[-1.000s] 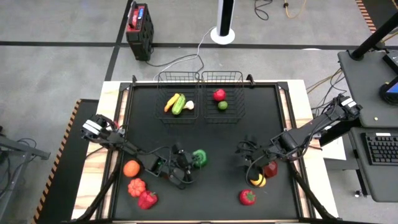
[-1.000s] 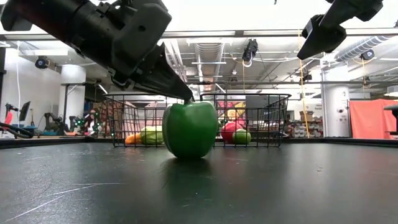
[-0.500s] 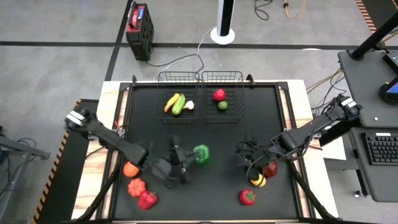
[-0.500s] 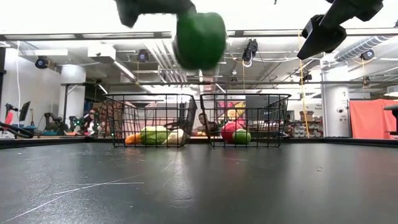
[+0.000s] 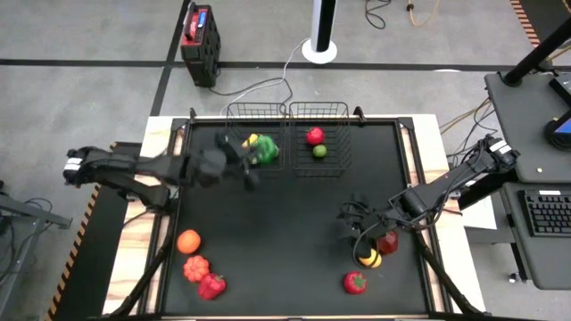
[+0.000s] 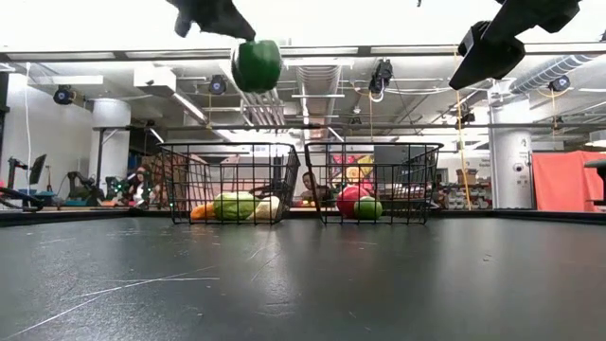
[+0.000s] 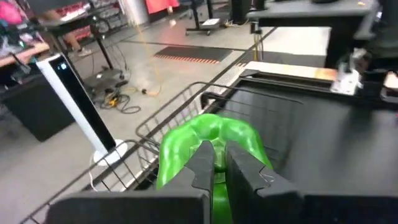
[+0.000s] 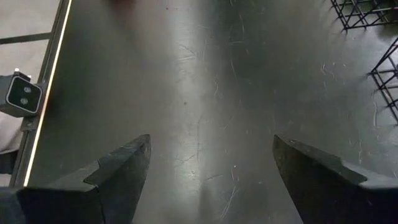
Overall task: Sort produce into baskets
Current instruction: Put the green bell pepper into the left wire basket
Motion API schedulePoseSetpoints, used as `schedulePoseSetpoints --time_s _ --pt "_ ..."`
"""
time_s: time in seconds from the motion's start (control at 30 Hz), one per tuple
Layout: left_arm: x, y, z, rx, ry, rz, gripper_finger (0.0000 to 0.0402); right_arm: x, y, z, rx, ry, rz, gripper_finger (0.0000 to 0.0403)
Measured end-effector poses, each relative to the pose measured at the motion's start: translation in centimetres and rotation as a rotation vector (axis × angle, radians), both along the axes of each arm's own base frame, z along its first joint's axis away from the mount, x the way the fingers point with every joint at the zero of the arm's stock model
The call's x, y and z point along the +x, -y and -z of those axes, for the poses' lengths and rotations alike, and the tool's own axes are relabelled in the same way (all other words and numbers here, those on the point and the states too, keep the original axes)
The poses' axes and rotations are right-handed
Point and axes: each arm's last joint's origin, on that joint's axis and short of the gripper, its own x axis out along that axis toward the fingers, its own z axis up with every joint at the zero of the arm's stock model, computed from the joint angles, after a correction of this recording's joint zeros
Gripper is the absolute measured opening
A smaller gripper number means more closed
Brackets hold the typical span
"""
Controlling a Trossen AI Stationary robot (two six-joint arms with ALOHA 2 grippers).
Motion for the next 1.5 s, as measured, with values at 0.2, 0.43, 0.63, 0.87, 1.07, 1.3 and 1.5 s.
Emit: schedulePoseSetpoints --time_s 0.2,0.43,0.63,0.87,1.07,1.3,1.5 --pt "-0.3 -7.9 1.0 -0.117 -0.016 -0.062 0.0001 0.0 0.0 0.0 -0.004 0.001 0.001 0.0327" --pt "-0.4 -15.5 4.4 -0.282 -0.064 -0.18 0.0001 0.0 0.1 0.0 -0.027 0.009 0.006 0.0327" --pt "1.6 -18.2 5.6 -0.29 -0.127 -0.124 0.0001 0.0 0.1 0.0 -0.032 0.009 0.006 0.0327" --pt "3.9 -20.2 6.6 -0.28 -0.183 -0.149 0.0001 0.0 0.1 0.0 -0.033 0.01 0.009 0.0327" --pt "4.5 -21.1 8.1 -0.315 -0.208 -0.19 0.0001 0.1 0.2 0.0 -0.033 0.013 0.017 0.0327" --pt "4.3 -21.3 10.3 -0.366 -0.242 -0.222 0.0001 0.1 0.2 0.0 -0.046 0.019 0.03 0.0327" --pt "4.8 -21.7 10.7 -0.358 -0.206 -0.226 0.0001 0.1 0.3 -0.1 -0.058 0.028 0.042 0.0327"
